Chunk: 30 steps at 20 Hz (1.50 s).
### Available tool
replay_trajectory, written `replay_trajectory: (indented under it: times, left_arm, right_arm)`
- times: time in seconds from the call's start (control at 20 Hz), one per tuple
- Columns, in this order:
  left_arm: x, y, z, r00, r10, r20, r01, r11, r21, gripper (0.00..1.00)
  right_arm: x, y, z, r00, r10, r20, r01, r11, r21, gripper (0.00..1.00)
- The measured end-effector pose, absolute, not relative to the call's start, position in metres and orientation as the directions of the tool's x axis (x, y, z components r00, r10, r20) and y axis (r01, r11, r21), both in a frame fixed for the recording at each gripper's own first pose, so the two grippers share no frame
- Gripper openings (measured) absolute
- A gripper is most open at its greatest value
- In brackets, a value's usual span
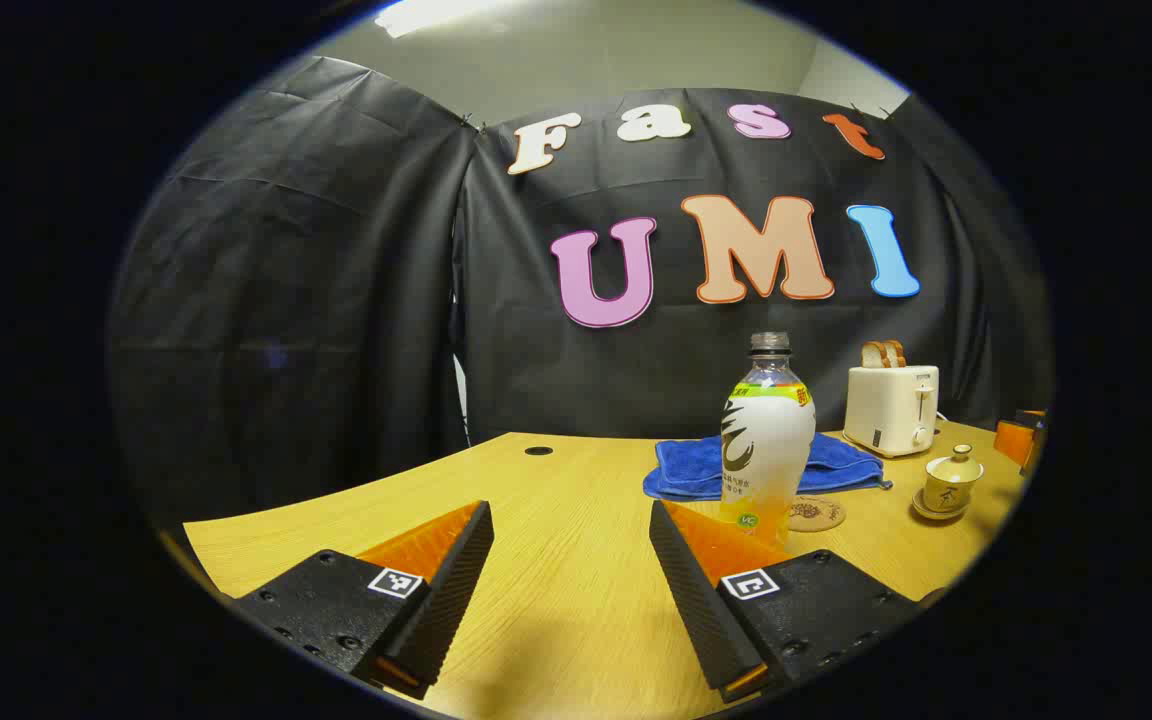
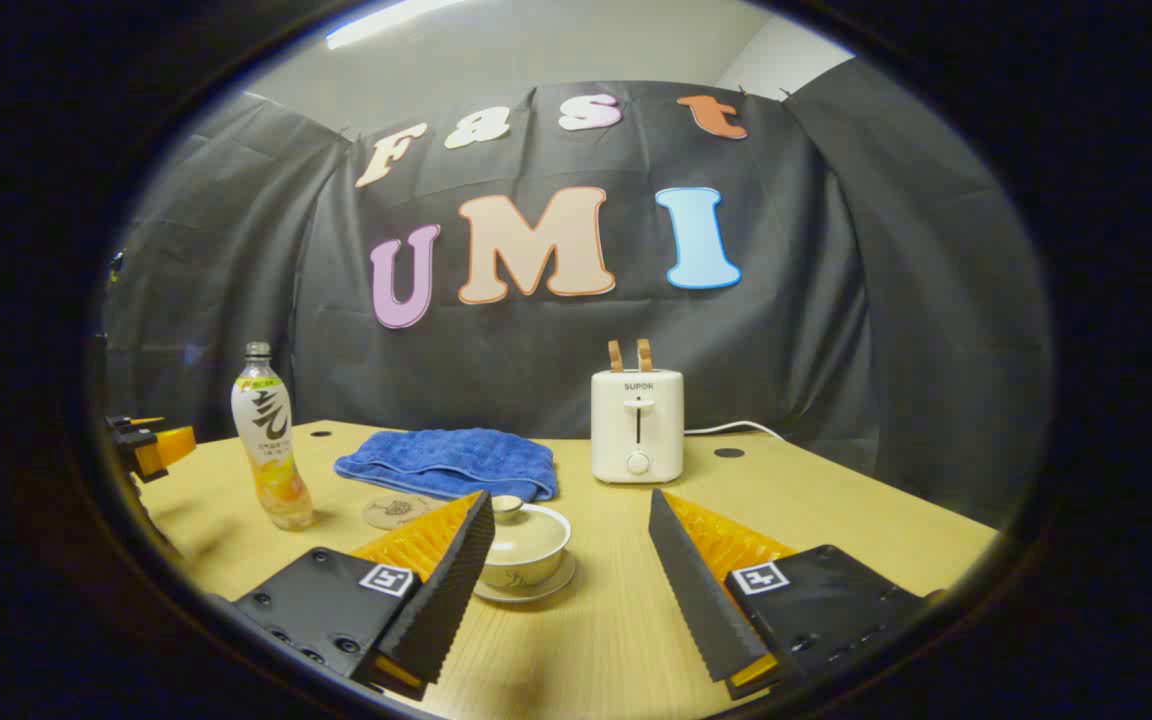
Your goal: Open the teacup lid with one hand, grasp the water bottle and pour water into the teacup with the other hand; after pouring, place the water bottle on the coaster and then close the teacup lid.
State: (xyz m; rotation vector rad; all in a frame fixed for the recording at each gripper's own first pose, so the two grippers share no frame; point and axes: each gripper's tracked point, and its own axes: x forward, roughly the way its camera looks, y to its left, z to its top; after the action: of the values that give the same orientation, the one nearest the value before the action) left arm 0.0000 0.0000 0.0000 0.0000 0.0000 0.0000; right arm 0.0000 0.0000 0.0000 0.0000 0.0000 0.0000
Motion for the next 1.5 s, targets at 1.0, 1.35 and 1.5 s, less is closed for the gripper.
replay_trajectory:
  times: [1.0, 1.35, 1.5]
  left_arm:
    - [0.0, 0.0, 0.0, 1.0, 0.0, 0.0, 0.0, 1.0, 0.001, 0.92]
    - [0.0, 0.0, 0.0, 1.0, 0.0, 0.001, 0.0, 1.0, 0.001, 0.92]
    - [0.0, 0.0, 0.0, 1.0, 0.0, 0.001, 0.0, 1.0, 0.0, 0.92]
  right_arm:
    - [0.002, 0.01, -0.002, 0.998, 0.056, -0.008, -0.056, 0.998, 0.001, 0.98]
    - [0.016, 0.027, -0.009, 0.993, 0.112, -0.042, -0.112, 0.994, -0.001, 0.97]
    - [0.027, 0.035, -0.012, 0.988, 0.137, -0.065, -0.138, 0.99, -0.007, 1.0]
